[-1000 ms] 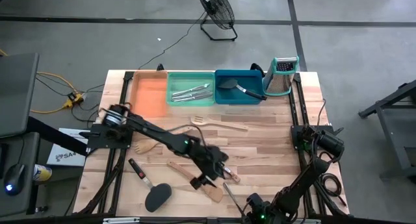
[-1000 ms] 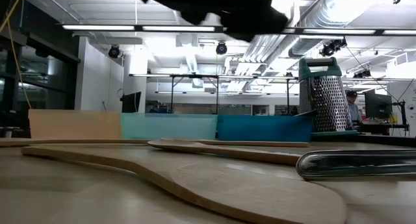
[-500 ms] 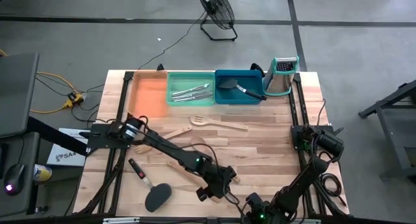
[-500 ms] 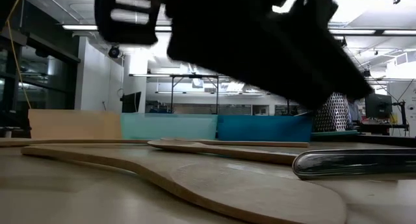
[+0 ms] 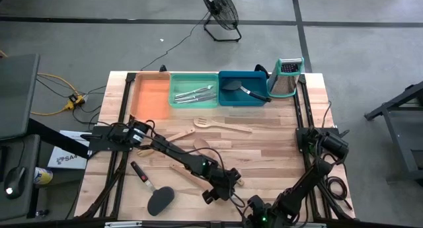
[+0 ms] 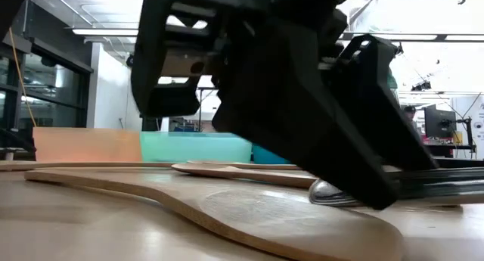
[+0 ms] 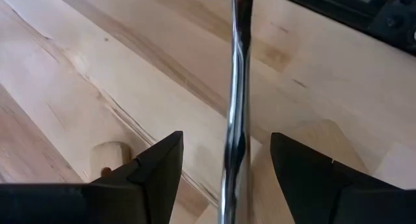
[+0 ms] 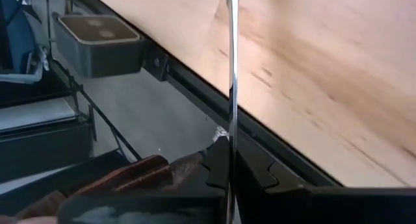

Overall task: Pick & Place Kitchen Items
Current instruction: Put the silver table knife into the green bin

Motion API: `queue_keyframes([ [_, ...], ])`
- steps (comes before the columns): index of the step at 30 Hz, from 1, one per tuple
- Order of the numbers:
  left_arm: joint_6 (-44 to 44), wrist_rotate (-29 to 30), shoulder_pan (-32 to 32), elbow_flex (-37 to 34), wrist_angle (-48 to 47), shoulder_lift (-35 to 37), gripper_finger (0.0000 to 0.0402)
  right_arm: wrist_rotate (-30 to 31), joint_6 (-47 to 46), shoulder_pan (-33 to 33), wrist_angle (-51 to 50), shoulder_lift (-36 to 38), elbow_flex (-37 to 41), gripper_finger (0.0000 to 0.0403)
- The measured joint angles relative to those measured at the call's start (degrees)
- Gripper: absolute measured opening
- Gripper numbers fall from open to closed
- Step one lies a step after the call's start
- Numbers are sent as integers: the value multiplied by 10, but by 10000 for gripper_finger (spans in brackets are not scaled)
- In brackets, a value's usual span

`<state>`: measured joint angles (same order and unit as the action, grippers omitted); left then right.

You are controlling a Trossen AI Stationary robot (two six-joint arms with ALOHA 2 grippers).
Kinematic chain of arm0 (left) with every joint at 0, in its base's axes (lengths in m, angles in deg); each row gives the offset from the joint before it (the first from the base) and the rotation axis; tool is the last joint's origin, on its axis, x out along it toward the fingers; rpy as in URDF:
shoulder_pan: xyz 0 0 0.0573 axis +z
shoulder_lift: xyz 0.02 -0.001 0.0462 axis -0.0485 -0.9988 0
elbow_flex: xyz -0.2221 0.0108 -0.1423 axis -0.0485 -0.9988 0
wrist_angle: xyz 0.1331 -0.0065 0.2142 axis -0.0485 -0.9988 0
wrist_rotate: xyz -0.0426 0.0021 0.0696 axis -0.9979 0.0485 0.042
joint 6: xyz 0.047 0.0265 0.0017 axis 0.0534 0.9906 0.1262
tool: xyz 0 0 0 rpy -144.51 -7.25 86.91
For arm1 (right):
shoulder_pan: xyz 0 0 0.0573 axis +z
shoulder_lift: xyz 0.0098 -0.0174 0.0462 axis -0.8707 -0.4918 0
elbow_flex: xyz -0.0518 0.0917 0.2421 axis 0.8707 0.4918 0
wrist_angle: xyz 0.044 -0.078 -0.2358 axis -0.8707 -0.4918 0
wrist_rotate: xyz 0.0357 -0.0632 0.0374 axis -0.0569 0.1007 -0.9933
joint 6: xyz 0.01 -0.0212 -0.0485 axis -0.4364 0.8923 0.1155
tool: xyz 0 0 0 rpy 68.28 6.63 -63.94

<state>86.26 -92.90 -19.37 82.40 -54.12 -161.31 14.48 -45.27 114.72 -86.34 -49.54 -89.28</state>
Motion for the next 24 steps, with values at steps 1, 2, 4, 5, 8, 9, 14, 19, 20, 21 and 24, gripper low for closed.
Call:
queue_keyframes([
  [1,0,0,0,0,2,0,226,0,1,-1,0,0,0,3],
  [2,0,0,0,0,2,0,225,0,2,-3,0,0,0,3],
  [4,0,0,0,0,-1,0,221,1,4,-4,0,0,0,3],
  [5,0,0,0,0,-3,0,216,0,5,-6,0,0,0,3],
  [8,0,-1,0,0,-23,0,195,0,11,-7,7,0,0,3],
  [9,0,-1,0,0,-27,0,186,1,12,-8,8,0,0,3],
  [14,0,0,0,0,-41,1,141,2,15,-12,8,0,0,3],
  [19,-1,-1,0,0,-51,2,92,2,17,-17,8,0,0,3],
  [20,-1,-1,0,0,-53,2,81,3,18,-17,8,0,0,3],
  [21,0,-1,0,0,-54,2,69,2,18,-18,8,0,0,3],
  [24,-6,-20,1,0,-59,2,35,1,22,-18,6,0,0,4],
])
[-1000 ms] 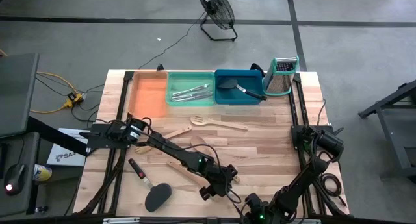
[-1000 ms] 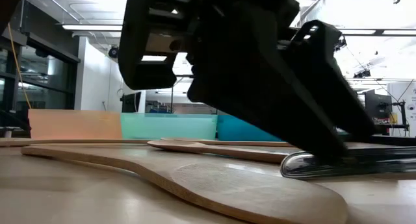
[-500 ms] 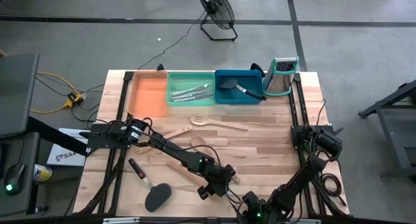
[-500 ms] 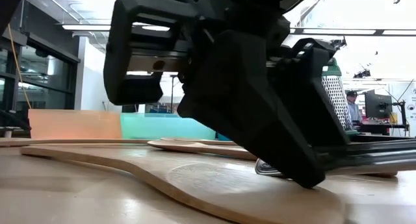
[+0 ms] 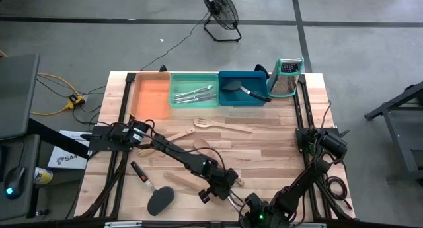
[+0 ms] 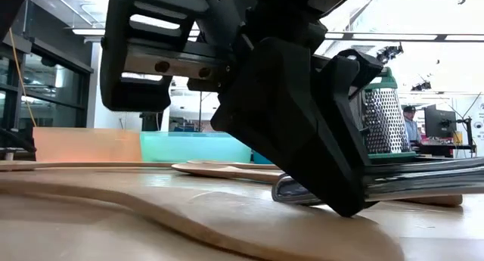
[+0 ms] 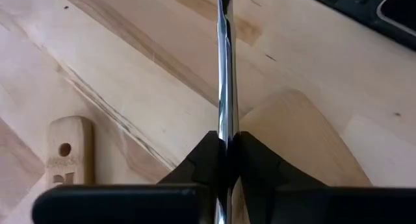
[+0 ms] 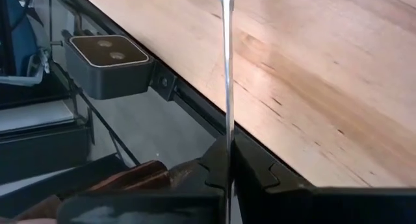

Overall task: Pick & Place Kitchen Items
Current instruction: Put the silver table knife into the green bin

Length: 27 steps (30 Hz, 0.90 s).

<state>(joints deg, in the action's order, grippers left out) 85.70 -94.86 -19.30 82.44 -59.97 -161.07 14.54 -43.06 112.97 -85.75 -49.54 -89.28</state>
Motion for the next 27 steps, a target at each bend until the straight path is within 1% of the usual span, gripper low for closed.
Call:
queue_keyframes([
  [2,-4,-14,1,0,-1,0,34,0,0,0,-1,0,0,5],
  [5,-12,-20,1,0,-6,0,34,0,0,0,2,0,0,5],
  [14,-19,-28,9,0,-36,5,33,7,-2,-2,2,0,0,5],
  [16,-19,-28,11,0,-47,13,31,21,4,-1,9,0,1,9],
  [18,-20,-29,15,0,-53,19,21,28,14,-1,23,0,1,20],
  [22,-15,-20,15,-1,-69,34,17,49,25,0,28,9,1,52],
  [25,-8,-8,15,-1,-93,44,14,62,44,1,24,26,0,77],
  [27,-4,4,15,-1,-104,49,14,69,56,1,3,41,0,91],
])
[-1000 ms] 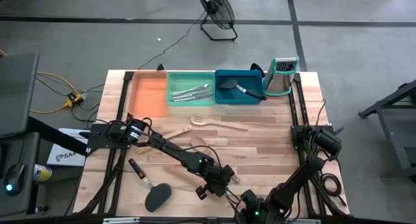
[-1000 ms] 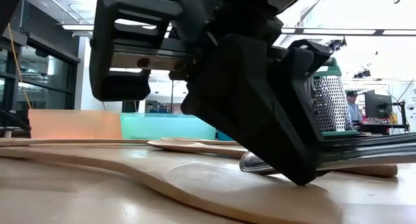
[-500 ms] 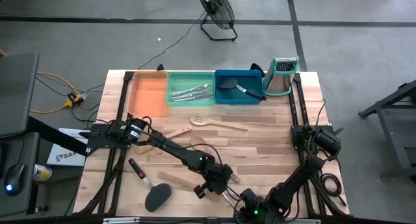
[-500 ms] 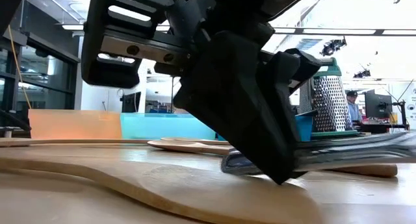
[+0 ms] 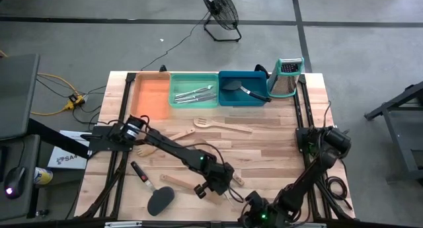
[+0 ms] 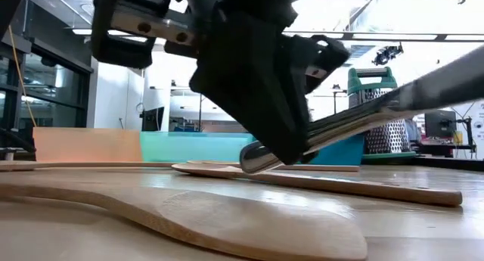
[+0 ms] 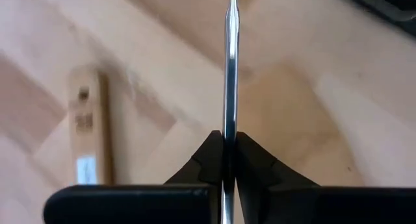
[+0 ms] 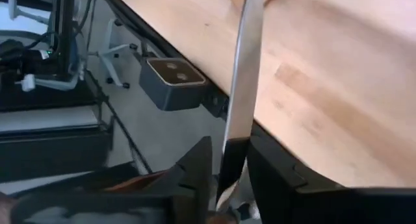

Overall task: Pick & Place Kitchen Items
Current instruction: Put the silver table knife into the green bin

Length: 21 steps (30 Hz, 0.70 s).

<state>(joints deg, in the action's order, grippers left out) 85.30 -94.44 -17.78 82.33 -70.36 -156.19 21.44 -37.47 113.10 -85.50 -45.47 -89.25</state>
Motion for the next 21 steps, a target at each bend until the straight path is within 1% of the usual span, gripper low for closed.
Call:
queue_keyframes([
  [3,1,17,1,0,-26,9,14,11,12,0,-33,28,0,107],
  [5,0,33,3,0,-52,18,14,28,14,0,-58,50,0,115],
  [7,-4,36,5,-1,-56,23,14,44,14,0,-89,70,-1,120],
  [10,-13,48,10,-1,-84,35,13,55,15,-1,-130,100,-1,123],
  [12,-18,55,16,1,-85,39,13,64,12,-1,-167,121,-1,123],
  [14,-31,60,22,-2,-121,52,13,76,7,-1,-196,140,-1,123],
  [16,-46,61,31,1,-120,62,13,95,-4,1,-234,161,0,123],
  [18,-64,71,40,0,-153,79,13,117,-14,-2,-269,182,0,120],
  [21,-94,77,55,0,-165,108,13,143,-33,-2,-322,212,0,117],
])
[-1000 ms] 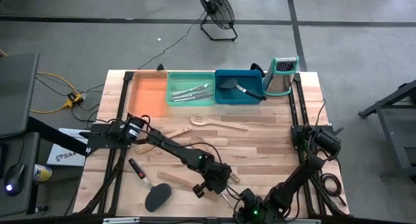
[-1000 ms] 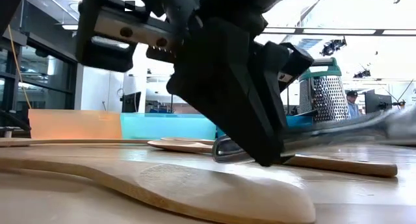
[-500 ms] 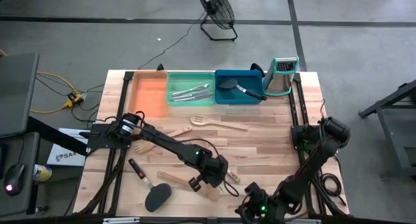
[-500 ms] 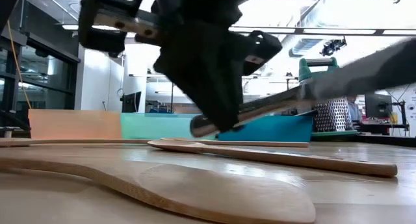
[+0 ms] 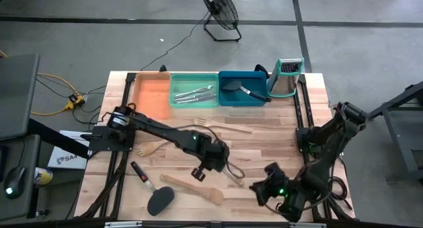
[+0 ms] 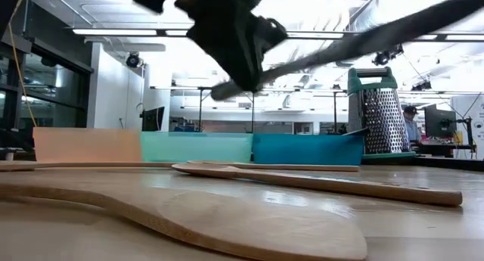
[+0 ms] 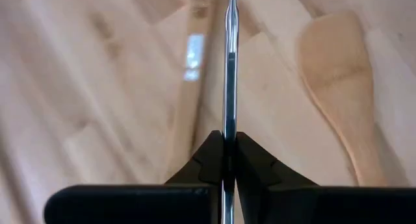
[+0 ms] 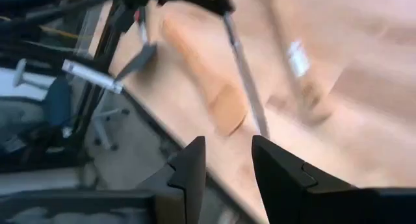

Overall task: Pick & Place Kitchen Items
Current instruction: Put the silver table knife into the green bin

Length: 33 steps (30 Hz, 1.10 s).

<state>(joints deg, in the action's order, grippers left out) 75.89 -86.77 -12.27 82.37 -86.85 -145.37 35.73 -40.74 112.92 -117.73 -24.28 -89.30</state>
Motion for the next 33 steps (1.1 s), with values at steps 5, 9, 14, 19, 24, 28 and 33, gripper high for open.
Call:
queue_keyframes([
  [5,-72,16,28,0,-31,47,13,31,-3,-14,-86,43,0,113],
  [9,-122,35,57,0,-51,72,13,49,1,-36,-157,70,0,114],
  [14,-184,51,98,0,-63,86,13,60,20,-73,-224,106,0,113],
  [19,-266,74,146,0,-104,88,13,60,115,-114,-236,137,0,112],
  [24,-324,152,185,0,-159,90,13,60,219,-158,-236,155,0,112],
  [28,-355,245,204,0,-226,94,13,58,283,-194,-236,162,0,112],
  [33,-342,325,231,0,-263,94,13,58,333,-238,-236,164,0,112],
])
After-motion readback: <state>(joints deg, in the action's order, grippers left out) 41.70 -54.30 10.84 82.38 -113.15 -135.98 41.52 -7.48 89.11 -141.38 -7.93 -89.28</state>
